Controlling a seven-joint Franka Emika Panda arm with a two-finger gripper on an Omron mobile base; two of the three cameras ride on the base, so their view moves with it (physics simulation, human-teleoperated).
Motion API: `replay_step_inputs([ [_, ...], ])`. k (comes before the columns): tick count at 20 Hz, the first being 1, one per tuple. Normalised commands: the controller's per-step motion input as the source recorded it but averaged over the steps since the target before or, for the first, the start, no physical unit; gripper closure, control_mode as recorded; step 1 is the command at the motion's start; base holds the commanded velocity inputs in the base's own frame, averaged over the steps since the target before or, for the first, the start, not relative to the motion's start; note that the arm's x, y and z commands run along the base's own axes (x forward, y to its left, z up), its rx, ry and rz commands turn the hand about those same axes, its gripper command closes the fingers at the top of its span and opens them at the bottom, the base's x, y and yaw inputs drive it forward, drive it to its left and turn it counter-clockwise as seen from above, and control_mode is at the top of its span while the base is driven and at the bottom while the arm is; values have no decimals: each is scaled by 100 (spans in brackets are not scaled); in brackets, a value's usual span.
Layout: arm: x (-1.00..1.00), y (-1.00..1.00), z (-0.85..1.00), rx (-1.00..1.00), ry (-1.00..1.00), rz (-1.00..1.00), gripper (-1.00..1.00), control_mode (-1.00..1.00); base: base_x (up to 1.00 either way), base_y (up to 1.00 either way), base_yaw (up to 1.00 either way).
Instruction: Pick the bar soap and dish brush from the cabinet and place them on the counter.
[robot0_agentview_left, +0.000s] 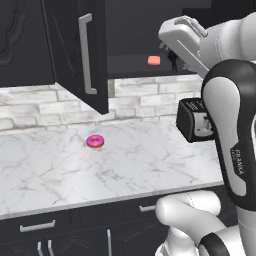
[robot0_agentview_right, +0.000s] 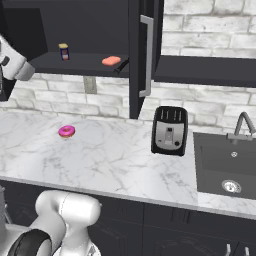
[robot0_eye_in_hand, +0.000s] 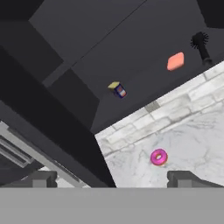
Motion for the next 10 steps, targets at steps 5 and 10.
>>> replay_step_inputs([
  [5,7,0,-19,22,2,0,-100,-100,0,0,0],
  [10,17,-3,-2,21,3,2,-100,-100,0,0,0],
])
